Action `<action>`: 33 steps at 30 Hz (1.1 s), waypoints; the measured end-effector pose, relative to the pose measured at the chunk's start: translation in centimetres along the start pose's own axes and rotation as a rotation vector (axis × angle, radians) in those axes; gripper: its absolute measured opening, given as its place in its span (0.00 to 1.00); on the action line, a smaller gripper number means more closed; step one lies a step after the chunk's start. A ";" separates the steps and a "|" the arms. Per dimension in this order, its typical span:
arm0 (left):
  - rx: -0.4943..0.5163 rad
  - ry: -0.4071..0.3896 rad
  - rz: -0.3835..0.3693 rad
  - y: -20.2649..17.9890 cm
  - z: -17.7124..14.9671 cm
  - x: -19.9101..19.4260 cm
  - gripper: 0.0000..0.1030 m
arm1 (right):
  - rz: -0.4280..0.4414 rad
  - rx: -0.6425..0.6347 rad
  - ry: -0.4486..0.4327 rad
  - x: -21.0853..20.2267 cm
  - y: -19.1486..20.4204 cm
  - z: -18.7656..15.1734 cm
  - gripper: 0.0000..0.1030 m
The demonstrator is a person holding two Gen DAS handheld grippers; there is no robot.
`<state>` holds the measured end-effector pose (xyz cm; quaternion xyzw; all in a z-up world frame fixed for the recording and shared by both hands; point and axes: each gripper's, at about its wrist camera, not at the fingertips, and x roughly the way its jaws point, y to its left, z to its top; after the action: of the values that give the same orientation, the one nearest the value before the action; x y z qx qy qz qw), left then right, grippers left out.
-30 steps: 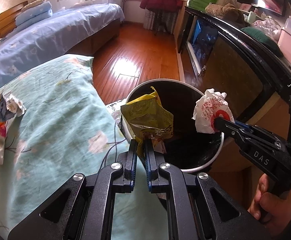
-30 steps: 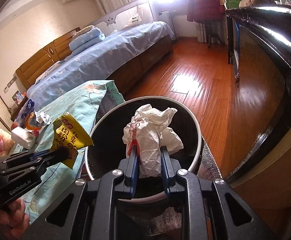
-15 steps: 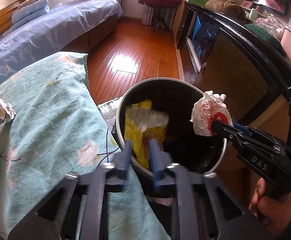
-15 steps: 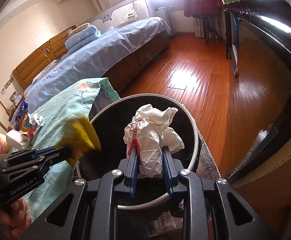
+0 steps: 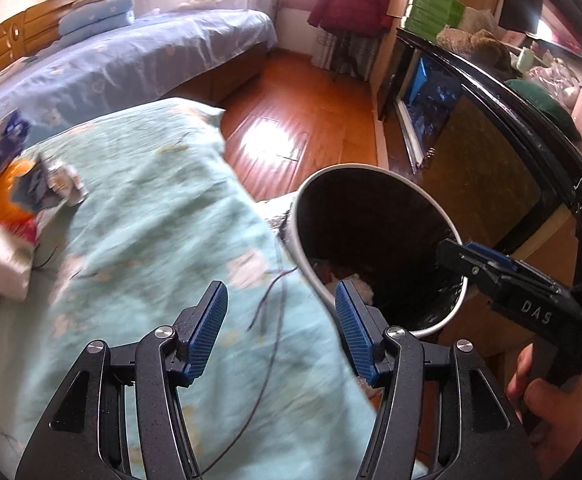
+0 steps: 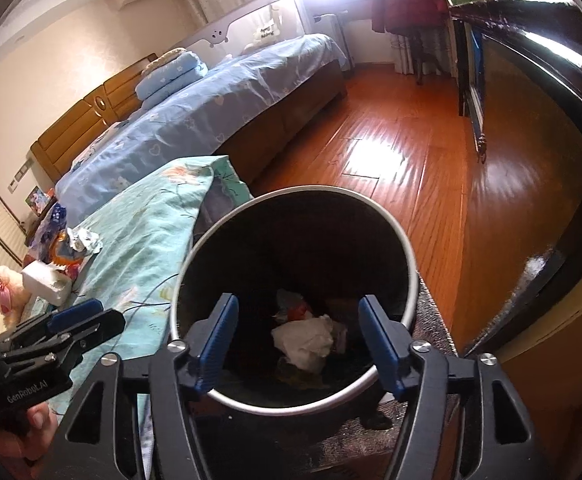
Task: Collect trash
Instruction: 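Move both open tools back over the table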
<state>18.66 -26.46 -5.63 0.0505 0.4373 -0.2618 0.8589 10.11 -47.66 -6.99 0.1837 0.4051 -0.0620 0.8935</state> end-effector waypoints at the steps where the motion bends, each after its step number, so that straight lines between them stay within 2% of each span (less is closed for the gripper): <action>1: -0.006 -0.002 0.004 0.3 -0.3 -0.2 0.55 | 0.007 -0.005 -0.001 -0.1 0.4 -0.1 0.69; 3: -0.018 -0.006 0.017 1.0 -1.0 -0.8 0.55 | 0.021 -0.013 -0.004 -0.3 1.1 -0.2 0.72; 8: -0.066 -0.007 0.038 3.2 -2.8 -1.9 0.56 | 0.049 -0.040 -0.009 -0.8 3.1 -0.4 0.72; 13: -0.118 -0.014 0.066 5.7 -4.7 -3.4 0.56 | 0.092 -0.077 -0.004 -0.7 5.7 -0.8 0.79; 21: -0.221 -0.025 0.127 10.7 -7.0 -5.1 0.56 | 0.164 -0.133 0.035 0.4 10.0 -2.1 0.79; 33: -0.322 -0.041 0.222 17.3 -9.3 -7.2 0.56 | 0.239 -0.232 0.070 1.6 15.8 -3.2 0.79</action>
<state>16.98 -5.79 -8.20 -0.0450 0.4478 -0.0932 0.8881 12.98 -31.81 -5.72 0.1280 0.4156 0.0981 0.8951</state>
